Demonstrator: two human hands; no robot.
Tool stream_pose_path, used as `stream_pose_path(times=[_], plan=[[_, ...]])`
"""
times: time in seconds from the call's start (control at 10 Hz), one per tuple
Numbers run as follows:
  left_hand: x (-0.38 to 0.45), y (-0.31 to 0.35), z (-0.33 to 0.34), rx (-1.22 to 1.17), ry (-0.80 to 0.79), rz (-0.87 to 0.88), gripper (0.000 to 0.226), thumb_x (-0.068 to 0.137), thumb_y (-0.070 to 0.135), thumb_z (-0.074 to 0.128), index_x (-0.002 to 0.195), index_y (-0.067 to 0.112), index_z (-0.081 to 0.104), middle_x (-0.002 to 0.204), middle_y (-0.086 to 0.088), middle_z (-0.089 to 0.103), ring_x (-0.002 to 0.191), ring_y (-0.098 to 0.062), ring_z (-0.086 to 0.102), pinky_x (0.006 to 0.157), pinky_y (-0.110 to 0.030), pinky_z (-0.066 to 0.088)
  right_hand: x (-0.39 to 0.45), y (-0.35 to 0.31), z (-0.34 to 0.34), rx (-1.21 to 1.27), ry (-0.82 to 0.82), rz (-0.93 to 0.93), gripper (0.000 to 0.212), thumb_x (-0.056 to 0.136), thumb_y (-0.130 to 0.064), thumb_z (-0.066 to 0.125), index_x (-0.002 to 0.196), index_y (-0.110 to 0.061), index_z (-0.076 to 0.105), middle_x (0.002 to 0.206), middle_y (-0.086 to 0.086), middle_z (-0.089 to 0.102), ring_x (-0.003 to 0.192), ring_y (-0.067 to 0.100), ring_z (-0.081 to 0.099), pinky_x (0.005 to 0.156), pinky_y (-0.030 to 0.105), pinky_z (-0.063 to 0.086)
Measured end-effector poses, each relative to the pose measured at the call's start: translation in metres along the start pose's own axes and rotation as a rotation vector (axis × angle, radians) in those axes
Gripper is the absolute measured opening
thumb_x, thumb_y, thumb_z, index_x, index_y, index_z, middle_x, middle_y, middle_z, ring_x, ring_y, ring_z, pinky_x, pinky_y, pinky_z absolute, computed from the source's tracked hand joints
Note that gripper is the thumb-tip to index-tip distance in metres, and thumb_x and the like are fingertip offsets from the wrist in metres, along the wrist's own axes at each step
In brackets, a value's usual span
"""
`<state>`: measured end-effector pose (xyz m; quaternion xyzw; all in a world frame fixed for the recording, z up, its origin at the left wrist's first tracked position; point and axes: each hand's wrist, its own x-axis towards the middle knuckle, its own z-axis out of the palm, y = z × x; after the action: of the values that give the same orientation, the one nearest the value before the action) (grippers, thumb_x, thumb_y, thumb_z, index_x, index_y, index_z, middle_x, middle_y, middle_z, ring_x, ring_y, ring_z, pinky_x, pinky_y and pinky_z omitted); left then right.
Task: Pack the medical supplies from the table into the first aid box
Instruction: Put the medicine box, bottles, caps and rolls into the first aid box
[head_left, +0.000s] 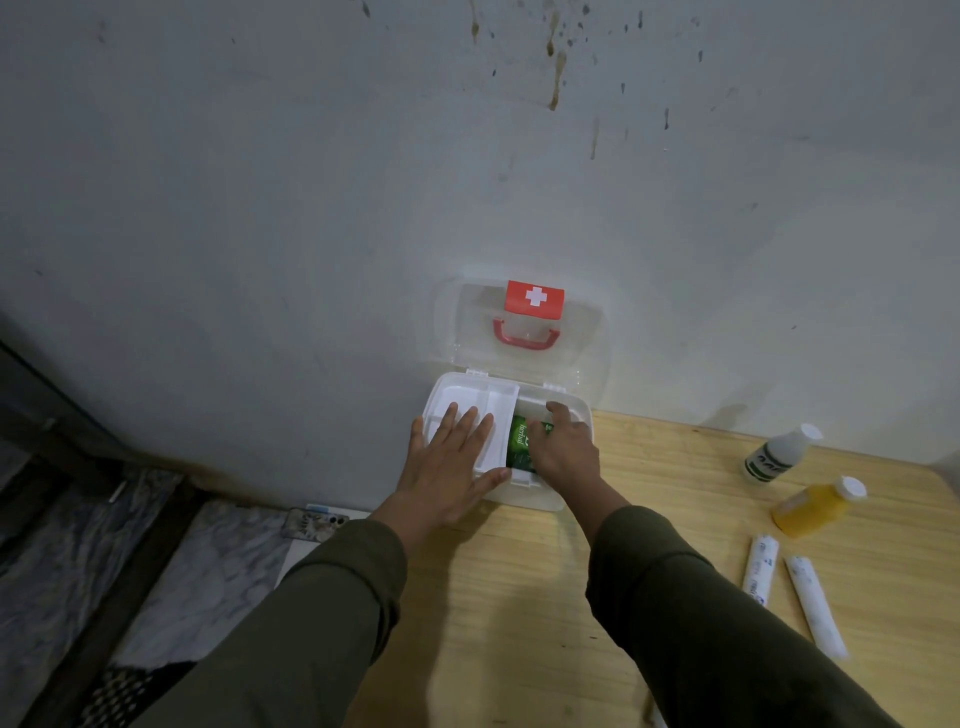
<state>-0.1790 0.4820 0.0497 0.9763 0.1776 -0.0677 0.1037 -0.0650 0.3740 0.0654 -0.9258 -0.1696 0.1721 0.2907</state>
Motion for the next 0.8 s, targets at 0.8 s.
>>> stream_pose_path(times=[0.8], plan=[[0.002,-0.001,0.003,0.025,0.006,0.0,0.075,0.088,0.067,0.016,0.15,0.029,-0.006,0.16,0.002,-0.008,0.147,-0.022,-0.012,0.112,-0.055,-0.013,0.011,-0.015,0.018,0.509,-0.18,0.11,0.059,0.096,-0.053,0.024,0.147,-0.03,0.005,0.154,0.016,0.024,0.135,0.04,0.035,0.109,0.055,0.035]])
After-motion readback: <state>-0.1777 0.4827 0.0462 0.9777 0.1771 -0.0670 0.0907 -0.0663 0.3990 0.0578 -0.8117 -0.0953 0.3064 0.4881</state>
